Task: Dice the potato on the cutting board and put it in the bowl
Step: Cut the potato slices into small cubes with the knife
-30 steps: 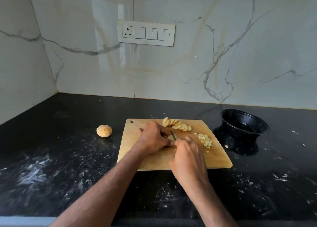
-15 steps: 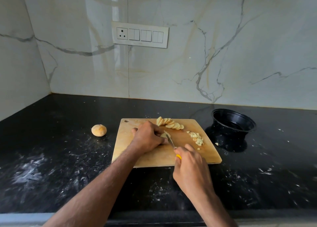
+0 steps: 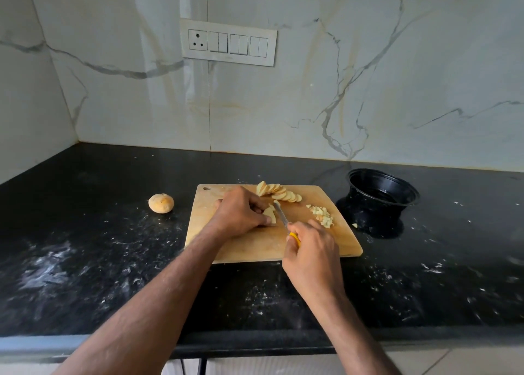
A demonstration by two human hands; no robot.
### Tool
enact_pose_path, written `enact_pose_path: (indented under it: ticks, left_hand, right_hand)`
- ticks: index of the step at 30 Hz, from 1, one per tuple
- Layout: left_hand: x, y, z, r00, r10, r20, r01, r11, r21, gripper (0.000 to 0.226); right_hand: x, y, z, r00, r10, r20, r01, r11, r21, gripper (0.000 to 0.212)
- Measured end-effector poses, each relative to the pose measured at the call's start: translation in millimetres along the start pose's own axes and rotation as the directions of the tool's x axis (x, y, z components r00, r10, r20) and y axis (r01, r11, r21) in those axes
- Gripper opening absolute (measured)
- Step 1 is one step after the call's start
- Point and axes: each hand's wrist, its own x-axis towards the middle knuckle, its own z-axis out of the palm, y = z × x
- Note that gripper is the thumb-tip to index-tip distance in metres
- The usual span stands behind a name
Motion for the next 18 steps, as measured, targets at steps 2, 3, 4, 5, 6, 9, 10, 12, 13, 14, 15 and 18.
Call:
enact_pose_path:
  ticks: [2,3,4,5,6,9,10,12,13,14,15,18]
  left_hand:
    - [0.1,0.1,0.7,1.000,0.002,0.001,-0.002,1.000,0.011,0.025]
    - [0.1,0.1,0.6,1.000,-0.001,-0.001,0.001,1.000,0.014,0.022]
    - [0.3,0.5,0.6,1.000,-0.007,-0.002,0.007,1.000,0.013,0.022]
    - [0.5,1.2,0.5,1.000,-0.017,-0.001,0.017,1.000,0.015,0.025]
    - [0.6,1.9,0.6,1.000,-0.027,-0.001,0.027,0.999,0.020,0.029]
    - [1.2,3.8,0.9,0.999,-0.047,0.003,0.046,0.998,0.040,0.029]
    - [1.2,4.0,1.0,0.999,-0.049,0.006,0.049,0.998,0.041,0.028]
    - [0.9,4.1,1.3,0.998,-0.055,0.007,0.055,0.998,0.041,0.028]
    - [0.8,4.2,1.3,0.998,-0.061,0.006,0.061,0.997,0.040,0.027]
    - [0.9,4.3,1.2,0.998,-0.069,0.007,0.069,0.997,0.035,0.027]
    - [1.3,4.2,1.2,0.997,-0.076,0.009,0.076,0.997,0.028,0.027]
    - [3.4,3.8,1.7,0.997,-0.075,0.020,0.075,0.997,0.021,0.024]
  right_hand:
    - [2.5,-3.9,3.0,1.000,0.001,-0.007,-0.001,1.000,0.001,0.025]
    - [2.5,-5.3,4.7,1.000,0.001,-0.005,-0.001,1.000,0.005,0.025]
    - [1.7,-6.2,6.4,1.000,-0.001,0.003,0.000,1.000,0.007,0.026]
    - [0.5,-6.8,7.8,1.000,-0.003,0.012,0.003,1.000,0.005,0.026]
    - [-0.6,-7.5,8.9,1.000,-0.005,0.021,0.005,1.000,0.000,0.027]
    - [-2.1,-8.7,10.0,0.999,-0.006,0.033,0.007,1.000,-0.027,0.028]
    - [-2.3,-9.0,9.8,0.999,-0.004,0.036,0.005,0.999,-0.041,0.028]
    - [-3.3,-9.6,9.8,0.999,-0.001,0.043,0.004,0.998,-0.069,0.029]
    - [-3.8,-10.1,10.2,0.999,0.000,0.048,0.003,0.997,-0.078,0.029]
    - [-4.1,-10.6,10.8,0.999,0.002,0.052,0.002,0.997,-0.082,0.030]
    - [-3.9,-11.2,11.3,0.998,0.004,0.055,0.000,0.996,-0.084,0.030]
    - [-1.2,-14.1,13.5,0.998,0.015,0.055,-0.010,0.996,-0.092,0.030]
